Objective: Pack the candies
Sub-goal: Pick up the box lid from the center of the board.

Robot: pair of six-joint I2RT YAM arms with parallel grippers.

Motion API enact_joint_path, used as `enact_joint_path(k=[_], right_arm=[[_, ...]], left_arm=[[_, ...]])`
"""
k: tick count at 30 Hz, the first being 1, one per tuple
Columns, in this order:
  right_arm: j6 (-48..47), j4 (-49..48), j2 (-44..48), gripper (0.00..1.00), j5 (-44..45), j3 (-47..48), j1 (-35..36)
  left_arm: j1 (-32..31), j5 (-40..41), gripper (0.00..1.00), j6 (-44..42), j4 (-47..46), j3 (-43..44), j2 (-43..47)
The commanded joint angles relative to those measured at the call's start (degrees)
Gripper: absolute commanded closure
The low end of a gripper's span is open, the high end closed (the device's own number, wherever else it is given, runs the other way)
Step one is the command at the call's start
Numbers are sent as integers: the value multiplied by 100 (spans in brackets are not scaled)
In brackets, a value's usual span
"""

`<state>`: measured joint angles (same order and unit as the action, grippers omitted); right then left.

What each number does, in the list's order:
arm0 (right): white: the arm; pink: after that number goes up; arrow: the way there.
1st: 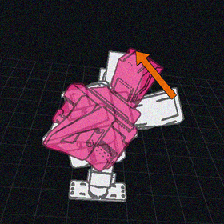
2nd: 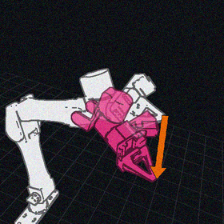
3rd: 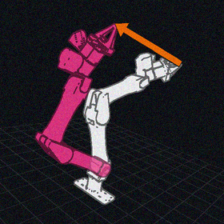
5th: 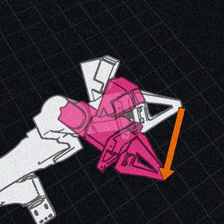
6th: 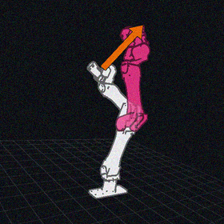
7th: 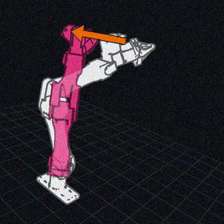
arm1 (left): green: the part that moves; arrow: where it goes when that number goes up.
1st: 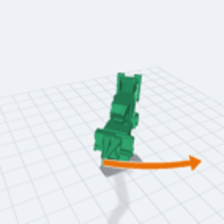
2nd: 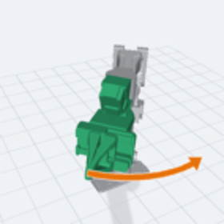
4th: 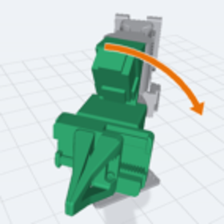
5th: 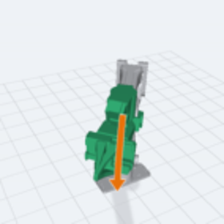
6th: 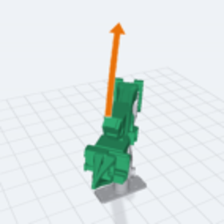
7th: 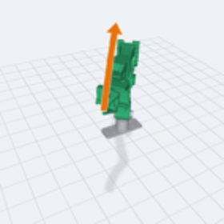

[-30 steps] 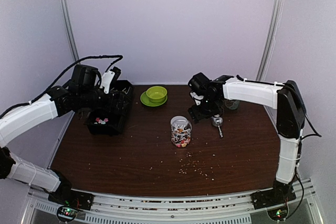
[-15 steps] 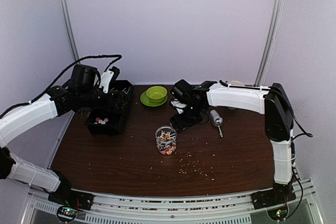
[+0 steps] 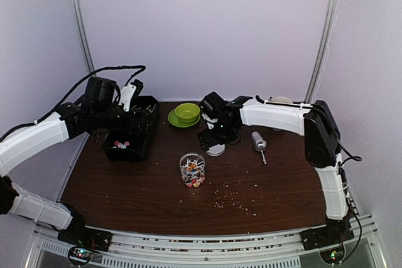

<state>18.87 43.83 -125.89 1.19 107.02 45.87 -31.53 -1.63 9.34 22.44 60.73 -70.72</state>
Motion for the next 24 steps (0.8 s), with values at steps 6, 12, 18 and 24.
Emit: enact_joint_path(k=[6,12,18,24], right_arm=[[389,-234,-508,11,136,284,-394],[373,-203,-751,10,97,489,-447],[363,-283,-902,10,-5,636,-468],[448,-195,-1018,10,-88,860,-491]], left_arm=[[50,4,2,-2,-168,-10,-3],[42,-21,2,-3,-176,-10,-36],[50,-22,2,-3,-174,-3,-90],[50,-13,2,-2,-173,-4,-118]])
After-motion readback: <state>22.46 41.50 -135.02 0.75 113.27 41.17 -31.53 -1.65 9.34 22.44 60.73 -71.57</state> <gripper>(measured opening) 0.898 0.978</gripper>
